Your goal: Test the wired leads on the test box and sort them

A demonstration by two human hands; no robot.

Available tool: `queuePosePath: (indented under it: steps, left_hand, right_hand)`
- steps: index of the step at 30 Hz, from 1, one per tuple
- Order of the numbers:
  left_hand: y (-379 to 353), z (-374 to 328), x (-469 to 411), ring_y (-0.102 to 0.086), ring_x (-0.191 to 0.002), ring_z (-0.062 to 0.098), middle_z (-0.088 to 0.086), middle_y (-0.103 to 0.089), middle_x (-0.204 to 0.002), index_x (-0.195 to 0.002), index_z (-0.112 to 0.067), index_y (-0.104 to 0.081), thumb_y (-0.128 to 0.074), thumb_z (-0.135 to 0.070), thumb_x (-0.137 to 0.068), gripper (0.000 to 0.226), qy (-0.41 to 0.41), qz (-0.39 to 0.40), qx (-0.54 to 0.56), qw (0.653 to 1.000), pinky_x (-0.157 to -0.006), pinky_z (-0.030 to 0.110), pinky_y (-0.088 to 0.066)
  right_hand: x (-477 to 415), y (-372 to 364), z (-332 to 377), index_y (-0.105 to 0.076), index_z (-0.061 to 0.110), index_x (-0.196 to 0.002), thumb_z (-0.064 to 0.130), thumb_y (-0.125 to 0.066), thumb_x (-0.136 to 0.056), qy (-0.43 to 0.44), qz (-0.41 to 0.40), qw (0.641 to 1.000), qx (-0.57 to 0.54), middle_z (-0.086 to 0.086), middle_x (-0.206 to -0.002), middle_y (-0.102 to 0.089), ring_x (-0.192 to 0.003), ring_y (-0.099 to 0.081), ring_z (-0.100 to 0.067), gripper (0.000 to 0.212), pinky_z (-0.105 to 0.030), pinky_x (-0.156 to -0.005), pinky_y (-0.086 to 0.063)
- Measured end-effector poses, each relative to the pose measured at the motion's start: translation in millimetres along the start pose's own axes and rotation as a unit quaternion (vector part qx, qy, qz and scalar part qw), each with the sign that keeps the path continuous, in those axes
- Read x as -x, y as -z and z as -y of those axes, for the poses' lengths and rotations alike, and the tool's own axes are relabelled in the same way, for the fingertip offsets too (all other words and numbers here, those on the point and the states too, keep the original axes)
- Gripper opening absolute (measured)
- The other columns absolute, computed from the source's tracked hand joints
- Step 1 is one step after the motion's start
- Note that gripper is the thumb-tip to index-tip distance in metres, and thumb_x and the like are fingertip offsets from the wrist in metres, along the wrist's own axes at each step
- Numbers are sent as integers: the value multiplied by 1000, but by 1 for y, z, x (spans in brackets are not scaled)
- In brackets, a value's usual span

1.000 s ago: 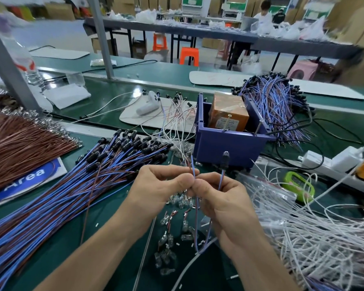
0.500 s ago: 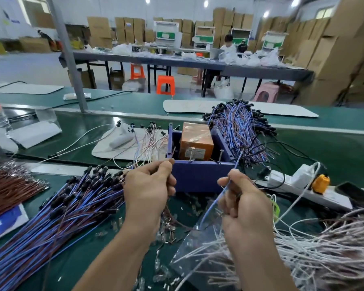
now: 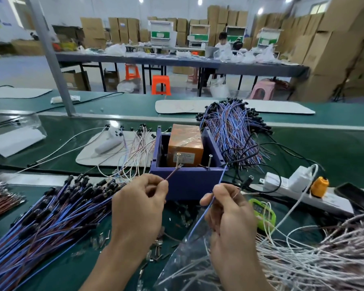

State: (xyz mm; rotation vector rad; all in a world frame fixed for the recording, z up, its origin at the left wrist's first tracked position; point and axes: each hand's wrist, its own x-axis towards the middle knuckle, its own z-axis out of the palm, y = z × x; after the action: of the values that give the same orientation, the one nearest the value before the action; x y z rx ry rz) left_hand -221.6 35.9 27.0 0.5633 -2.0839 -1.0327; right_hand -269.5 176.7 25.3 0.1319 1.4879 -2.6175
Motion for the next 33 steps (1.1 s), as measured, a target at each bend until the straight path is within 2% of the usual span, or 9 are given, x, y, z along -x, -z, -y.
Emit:
queuePosePath:
  steps: [2,4,6,8,14,21,25,29,33]
  left_hand:
    - [2,3,-2,-64,-74,-14,-26,-62,-56,-77,-31,-74,-82,-25,-86,13,-46,-20,-49,998,-62,1,-44]
    - [5,4,-6,-65,-75,-6,-27,-62,-58,-77,-32,-75,-81,-30,-85,10,-91,-29,-74,993,-63,12,-49]
    - [8,6,-10,-63,-60,6,-22,-64,-57,-78,-31,-76,-82,-31,-86,10,-143,-31,-108,983,-56,21,-49]
    - [11,9,-16,-58,-50,4,-19,-65,-58,-80,-32,-76,-84,-29,-85,9,-182,-22,-138,973,-53,32,-51]
    - [13,17,-27,-62,-55,10,-16,-68,-62,-84,-30,-78,-84,-23,-85,10,-191,-4,-108,976,-54,38,-55]
    - [10,18,-28,-57,-46,11,-14,-62,-55,-80,-25,-75,-83,-20,-86,10,-201,-13,-130,971,-49,33,-52]
    - [9,18,-30,-57,-46,9,-15,-60,-53,-79,-26,-75,-81,-22,-85,9,-174,-21,-122,977,-51,17,-42]
    - [7,16,-28,-58,-46,9,-16,-62,-54,-79,-26,-75,-83,-21,-85,10,-161,-19,-109,981,-52,18,-45]
    - [6,15,-27,-56,-47,7,-17,-59,-52,-77,-25,-75,-82,-21,-85,12,-150,-19,-106,983,-53,13,-38]
  right_hand:
    - [-1,2,0,-73,32,-66,12,-64,-97,3,1,1000,3,-16,-69,-70,-55,-45,-21,38,-29,-52,-37]
    - [-2,2,1,-73,31,-65,11,-64,-96,7,6,1000,2,-14,-67,-69,-57,-46,-23,38,-30,-54,-39]
    - [-2,2,0,-73,30,-65,10,-64,-96,10,10,1000,4,-14,-66,-69,-56,-47,-23,38,-28,-53,-41]
    - [-2,2,-2,-73,30,-65,9,-63,-96,11,16,1000,7,-13,-65,-68,-56,-48,-22,38,-28,-53,-43]
    - [-5,3,-5,-71,30,-63,7,-63,-96,15,31,999,15,-10,-61,-66,-55,-45,-21,41,-26,-52,-41]
    - [-6,6,-6,-71,30,-63,8,-64,-96,10,31,999,25,-7,-58,-61,-53,-48,-18,40,-28,-54,-39]
    - [-6,5,-5,-70,31,-62,8,-64,-96,7,27,999,24,-6,-58,-62,-51,-48,-17,42,-27,-52,-40]
    - [-4,6,-4,-70,31,-60,9,-64,-97,-9,19,999,33,-6,-58,-61,-50,-49,-15,43,-24,-49,-41]
    - [-4,6,-4,-62,22,-71,11,-66,-96,-35,-2,999,38,-7,-58,-62,-49,-50,-14,28,-21,-45,-40]
